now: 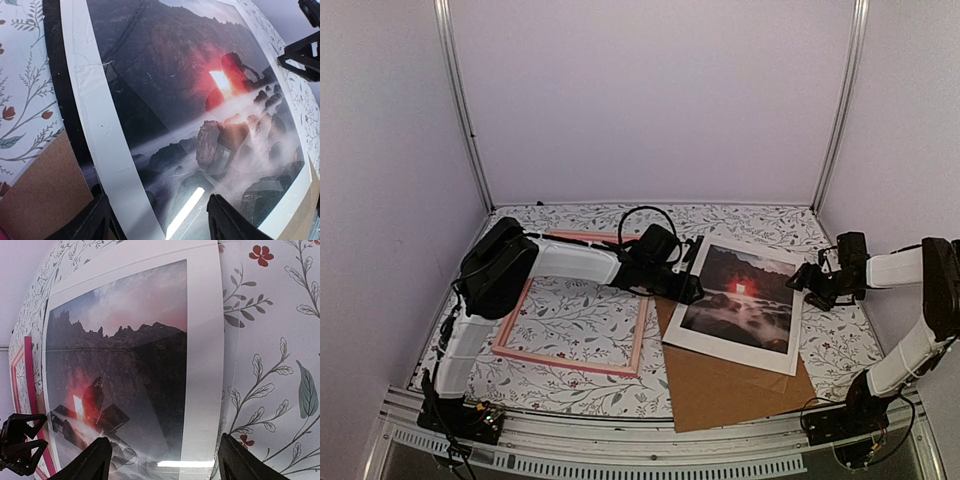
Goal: Put the photo into the frame
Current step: Pick up the glass panel from the mat board.
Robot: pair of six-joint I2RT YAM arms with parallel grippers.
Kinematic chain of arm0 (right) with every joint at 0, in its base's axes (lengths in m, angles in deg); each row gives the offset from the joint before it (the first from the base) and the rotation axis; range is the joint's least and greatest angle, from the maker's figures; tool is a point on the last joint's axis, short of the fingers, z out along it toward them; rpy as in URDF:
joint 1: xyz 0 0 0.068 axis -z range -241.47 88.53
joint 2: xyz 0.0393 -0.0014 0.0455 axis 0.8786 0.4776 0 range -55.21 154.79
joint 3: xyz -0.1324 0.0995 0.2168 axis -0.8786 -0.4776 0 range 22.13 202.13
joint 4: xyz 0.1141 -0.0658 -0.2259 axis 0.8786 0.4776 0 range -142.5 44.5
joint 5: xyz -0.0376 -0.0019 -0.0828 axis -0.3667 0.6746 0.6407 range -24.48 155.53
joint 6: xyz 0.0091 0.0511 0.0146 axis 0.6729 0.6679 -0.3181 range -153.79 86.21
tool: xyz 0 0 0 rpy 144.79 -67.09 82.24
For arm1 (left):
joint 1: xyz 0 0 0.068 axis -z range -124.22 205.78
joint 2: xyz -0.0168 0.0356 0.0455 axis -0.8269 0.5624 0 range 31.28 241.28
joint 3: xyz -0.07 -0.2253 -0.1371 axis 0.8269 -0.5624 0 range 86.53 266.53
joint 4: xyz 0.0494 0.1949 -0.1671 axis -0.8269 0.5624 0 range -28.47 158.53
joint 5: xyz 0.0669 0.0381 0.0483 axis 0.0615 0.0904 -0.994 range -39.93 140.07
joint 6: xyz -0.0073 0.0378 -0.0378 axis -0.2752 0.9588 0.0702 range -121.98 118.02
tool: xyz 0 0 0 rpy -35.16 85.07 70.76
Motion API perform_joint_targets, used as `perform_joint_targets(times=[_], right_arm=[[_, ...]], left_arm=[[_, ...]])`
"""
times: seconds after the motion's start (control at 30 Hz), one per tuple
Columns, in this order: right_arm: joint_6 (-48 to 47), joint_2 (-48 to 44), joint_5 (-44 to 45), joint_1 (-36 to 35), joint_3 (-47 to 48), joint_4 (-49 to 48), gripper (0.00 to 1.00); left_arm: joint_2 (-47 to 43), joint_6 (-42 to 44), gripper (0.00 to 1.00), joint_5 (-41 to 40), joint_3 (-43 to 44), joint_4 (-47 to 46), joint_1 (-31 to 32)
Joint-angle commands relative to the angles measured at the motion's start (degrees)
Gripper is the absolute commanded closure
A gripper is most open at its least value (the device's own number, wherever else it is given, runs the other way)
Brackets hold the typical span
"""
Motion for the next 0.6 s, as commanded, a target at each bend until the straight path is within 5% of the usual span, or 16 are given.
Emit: perform_joint_targets(times=[0.0,0.57], right_arm=[[1.0,-2.6,-7.6,-1.1,0.5,2.0,0.25],[1.6,-5.1,-18.2,0.9,1.1,-2.5,0.43]], left_arm=[[1.8,-1.4,0.3,1.4,-3.1,4.7,0.8],[0.2,-1.9,0.3,0.6,-5.6,3.5,0.8]])
